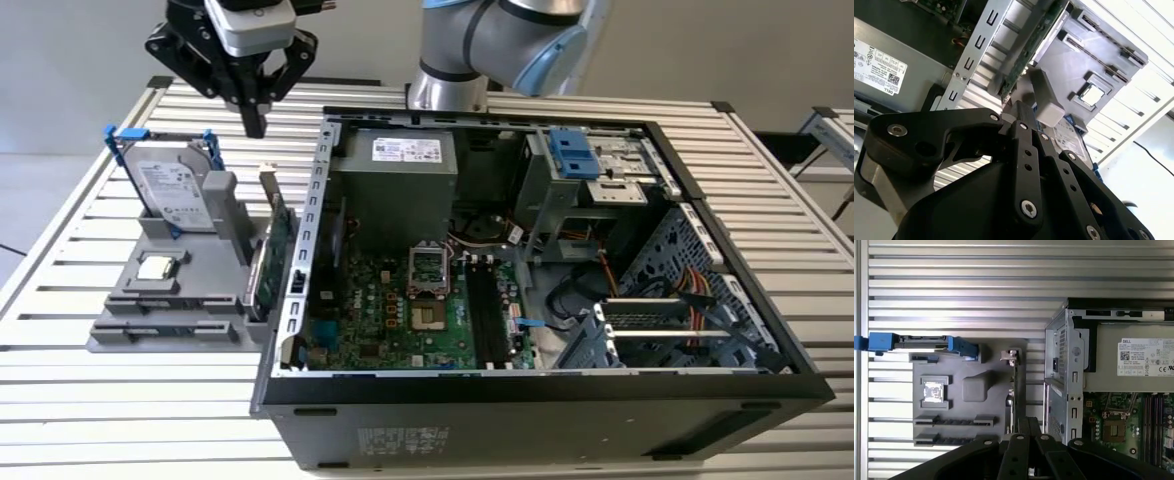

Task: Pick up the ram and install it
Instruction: 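Reach for the ram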

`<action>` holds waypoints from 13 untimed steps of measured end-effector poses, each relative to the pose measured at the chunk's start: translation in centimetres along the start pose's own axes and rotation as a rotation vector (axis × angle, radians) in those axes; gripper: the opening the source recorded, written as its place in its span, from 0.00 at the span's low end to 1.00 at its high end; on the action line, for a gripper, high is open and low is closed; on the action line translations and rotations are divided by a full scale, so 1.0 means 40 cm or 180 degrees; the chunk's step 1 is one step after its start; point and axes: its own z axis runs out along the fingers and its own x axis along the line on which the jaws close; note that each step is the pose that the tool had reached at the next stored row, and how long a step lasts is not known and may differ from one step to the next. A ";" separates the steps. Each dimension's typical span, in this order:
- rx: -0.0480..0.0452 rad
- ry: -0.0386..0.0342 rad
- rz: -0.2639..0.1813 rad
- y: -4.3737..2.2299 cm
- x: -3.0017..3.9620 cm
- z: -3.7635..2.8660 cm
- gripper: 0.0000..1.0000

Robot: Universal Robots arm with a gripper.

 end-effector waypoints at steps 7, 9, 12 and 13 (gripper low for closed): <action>0.0000 0.0002 -0.0018 0.000 0.012 0.000 0.00; 0.0000 0.0003 -0.0023 0.000 0.015 0.000 0.00; 0.0000 0.0005 -0.0030 0.000 0.021 0.001 0.00; 0.0000 0.0005 -0.0033 0.000 0.022 0.001 0.00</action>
